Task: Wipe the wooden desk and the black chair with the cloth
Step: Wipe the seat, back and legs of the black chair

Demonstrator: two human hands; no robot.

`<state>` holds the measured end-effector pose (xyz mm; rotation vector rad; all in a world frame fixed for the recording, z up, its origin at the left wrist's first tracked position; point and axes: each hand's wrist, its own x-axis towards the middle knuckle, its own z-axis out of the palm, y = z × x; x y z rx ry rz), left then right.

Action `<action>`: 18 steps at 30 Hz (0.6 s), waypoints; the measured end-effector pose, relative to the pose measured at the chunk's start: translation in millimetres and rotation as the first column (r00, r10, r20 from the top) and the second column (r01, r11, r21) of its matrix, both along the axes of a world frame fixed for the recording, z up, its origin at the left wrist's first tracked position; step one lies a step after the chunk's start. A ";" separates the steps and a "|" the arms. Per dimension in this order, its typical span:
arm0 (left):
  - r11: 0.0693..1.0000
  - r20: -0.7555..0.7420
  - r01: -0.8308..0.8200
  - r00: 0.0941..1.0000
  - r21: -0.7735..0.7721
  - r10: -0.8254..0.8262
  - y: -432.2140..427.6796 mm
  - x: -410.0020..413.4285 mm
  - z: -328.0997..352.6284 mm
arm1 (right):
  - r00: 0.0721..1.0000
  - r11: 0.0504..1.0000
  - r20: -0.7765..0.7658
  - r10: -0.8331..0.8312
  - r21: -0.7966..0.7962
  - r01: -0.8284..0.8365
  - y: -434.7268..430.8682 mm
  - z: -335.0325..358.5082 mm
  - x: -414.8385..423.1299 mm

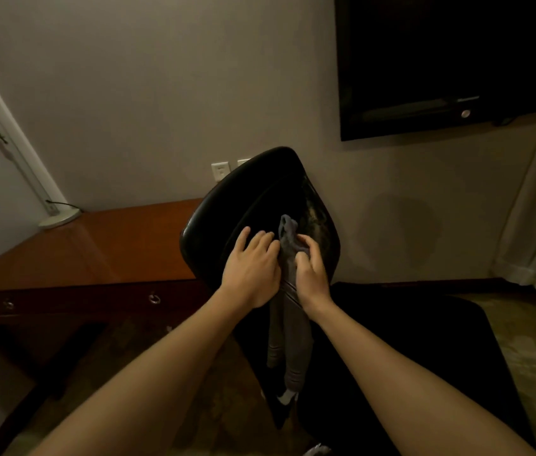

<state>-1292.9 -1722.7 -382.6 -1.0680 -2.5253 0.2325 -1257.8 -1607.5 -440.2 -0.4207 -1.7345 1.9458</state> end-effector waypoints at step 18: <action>0.978 0.029 -0.021 0.999 0.206 0.015 79.0 -65.7 18.6 | 0.998 0.970 -0.053 0.020 -0.241 -0.032 57.6 4.6 -78.7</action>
